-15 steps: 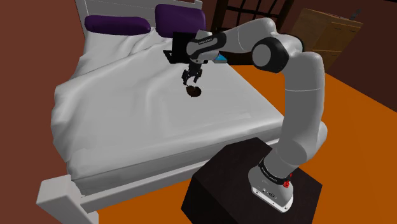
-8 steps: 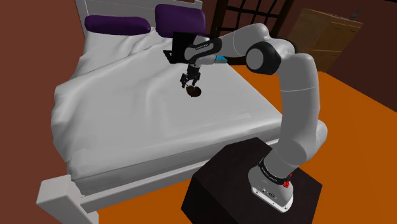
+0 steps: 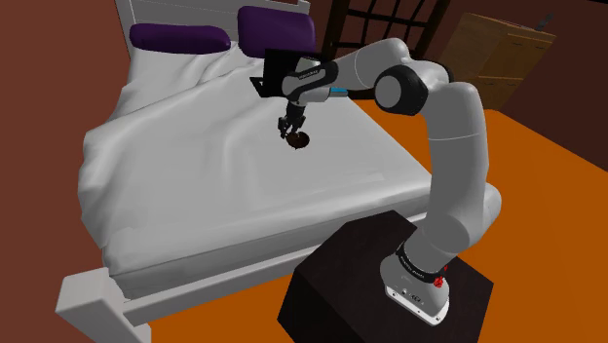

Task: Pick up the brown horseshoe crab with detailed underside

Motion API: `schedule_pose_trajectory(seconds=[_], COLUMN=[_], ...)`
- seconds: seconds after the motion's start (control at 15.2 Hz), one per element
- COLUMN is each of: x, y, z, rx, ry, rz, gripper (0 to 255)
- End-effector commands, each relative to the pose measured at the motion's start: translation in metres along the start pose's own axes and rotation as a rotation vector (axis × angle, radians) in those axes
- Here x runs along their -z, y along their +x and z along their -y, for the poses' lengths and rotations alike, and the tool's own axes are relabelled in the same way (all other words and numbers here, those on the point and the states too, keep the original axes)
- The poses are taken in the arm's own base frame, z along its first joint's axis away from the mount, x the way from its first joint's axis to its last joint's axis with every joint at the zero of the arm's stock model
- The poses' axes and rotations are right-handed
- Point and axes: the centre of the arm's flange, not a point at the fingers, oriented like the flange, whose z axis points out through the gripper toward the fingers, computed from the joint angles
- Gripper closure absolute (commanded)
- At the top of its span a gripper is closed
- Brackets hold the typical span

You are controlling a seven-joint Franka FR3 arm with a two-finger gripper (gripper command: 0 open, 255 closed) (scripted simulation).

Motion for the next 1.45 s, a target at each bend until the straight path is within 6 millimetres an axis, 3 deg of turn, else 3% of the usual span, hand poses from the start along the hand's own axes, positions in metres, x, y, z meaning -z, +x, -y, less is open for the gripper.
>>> schedule_pose_trajectory(seconds=[0.0, 0.26, 1.25, 1.39], x=[0.000, 0.000, 0.078, 0.079], y=[0.000, 0.000, 0.004, 0.004], z=[0.000, 0.000, 0.008, 0.008], rx=[0.000, 0.000, 0.000, 0.000], ry=[0.000, 0.000, 0.000, 0.000], rz=[0.000, 0.000, 0.000, 0.000], gripper=[255, 255, 255, 255])
